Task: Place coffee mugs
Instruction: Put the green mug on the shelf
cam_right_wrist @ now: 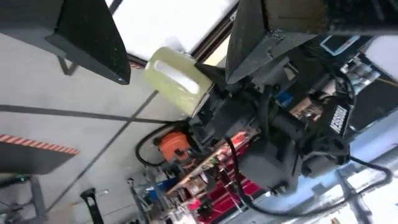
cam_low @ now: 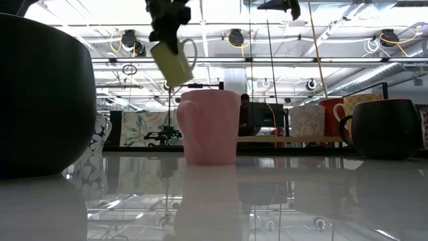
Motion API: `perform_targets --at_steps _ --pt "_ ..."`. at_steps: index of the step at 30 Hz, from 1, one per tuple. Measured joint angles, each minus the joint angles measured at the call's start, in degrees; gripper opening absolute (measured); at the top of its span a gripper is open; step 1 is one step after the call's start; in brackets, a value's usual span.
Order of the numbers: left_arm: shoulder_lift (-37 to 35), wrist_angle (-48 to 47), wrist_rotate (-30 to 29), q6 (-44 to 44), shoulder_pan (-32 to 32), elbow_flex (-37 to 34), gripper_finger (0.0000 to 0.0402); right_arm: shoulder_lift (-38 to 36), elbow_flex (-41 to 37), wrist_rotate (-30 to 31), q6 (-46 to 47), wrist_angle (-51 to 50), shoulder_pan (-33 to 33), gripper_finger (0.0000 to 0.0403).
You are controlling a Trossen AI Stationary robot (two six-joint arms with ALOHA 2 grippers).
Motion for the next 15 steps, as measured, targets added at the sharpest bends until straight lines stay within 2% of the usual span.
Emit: perform_targets --at_steps 9,15 --pt "6.96 -3.59 0.84 -6.81 -4.65 10.66 0.0024 -1.26 0.02 -7.91 -3.13 -2.01 1.29 0.0258" --pt "10.52 -3.7 0.86 -9.56 -8.6 12.51 0.0024 -1.57 0.02 -12.44 -5.13 -2.46 2.28 0.0258"
